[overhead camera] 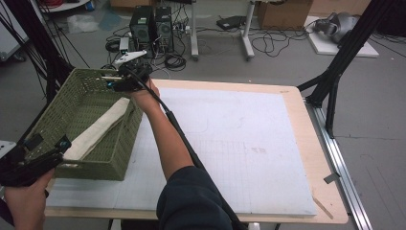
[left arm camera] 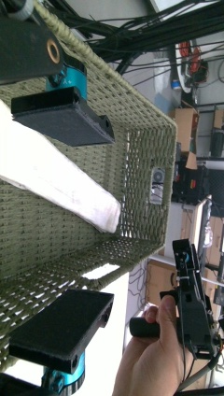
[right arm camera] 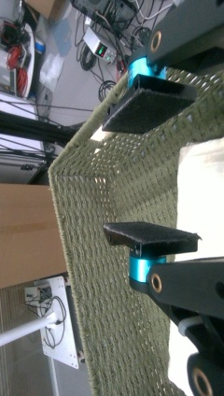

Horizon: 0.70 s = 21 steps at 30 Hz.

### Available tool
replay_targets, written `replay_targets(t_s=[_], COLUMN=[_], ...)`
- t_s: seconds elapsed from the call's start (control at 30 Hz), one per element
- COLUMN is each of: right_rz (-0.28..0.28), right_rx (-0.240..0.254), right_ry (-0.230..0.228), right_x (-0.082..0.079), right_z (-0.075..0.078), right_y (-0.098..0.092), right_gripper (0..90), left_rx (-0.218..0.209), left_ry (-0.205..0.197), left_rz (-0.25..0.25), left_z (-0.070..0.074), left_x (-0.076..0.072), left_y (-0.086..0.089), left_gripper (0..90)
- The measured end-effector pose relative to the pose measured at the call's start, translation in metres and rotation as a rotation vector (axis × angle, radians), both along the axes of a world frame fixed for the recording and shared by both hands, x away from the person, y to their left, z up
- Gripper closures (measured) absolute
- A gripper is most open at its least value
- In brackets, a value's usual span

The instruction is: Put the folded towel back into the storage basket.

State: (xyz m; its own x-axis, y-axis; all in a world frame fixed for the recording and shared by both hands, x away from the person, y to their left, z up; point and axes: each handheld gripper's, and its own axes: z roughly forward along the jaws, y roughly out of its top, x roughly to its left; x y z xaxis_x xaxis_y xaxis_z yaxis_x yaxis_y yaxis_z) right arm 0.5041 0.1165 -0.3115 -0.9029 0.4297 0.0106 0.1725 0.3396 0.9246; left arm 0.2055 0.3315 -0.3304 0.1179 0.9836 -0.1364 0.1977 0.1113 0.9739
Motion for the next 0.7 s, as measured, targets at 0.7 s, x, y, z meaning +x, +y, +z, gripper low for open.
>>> replay_targets(t_s=[0.7], right_rz=[0.033], right_rx=[0.023], right_ry=[0.021], right_x=[-0.049], right_z=[0.027], right_y=[-0.113], right_gripper=[20.1], left_rx=[-0.083], left_ry=[-0.068], left_rz=[-0.3], left_z=[0.003], left_x=[0.01], left_y=[-0.038], left_gripper=[19.0])
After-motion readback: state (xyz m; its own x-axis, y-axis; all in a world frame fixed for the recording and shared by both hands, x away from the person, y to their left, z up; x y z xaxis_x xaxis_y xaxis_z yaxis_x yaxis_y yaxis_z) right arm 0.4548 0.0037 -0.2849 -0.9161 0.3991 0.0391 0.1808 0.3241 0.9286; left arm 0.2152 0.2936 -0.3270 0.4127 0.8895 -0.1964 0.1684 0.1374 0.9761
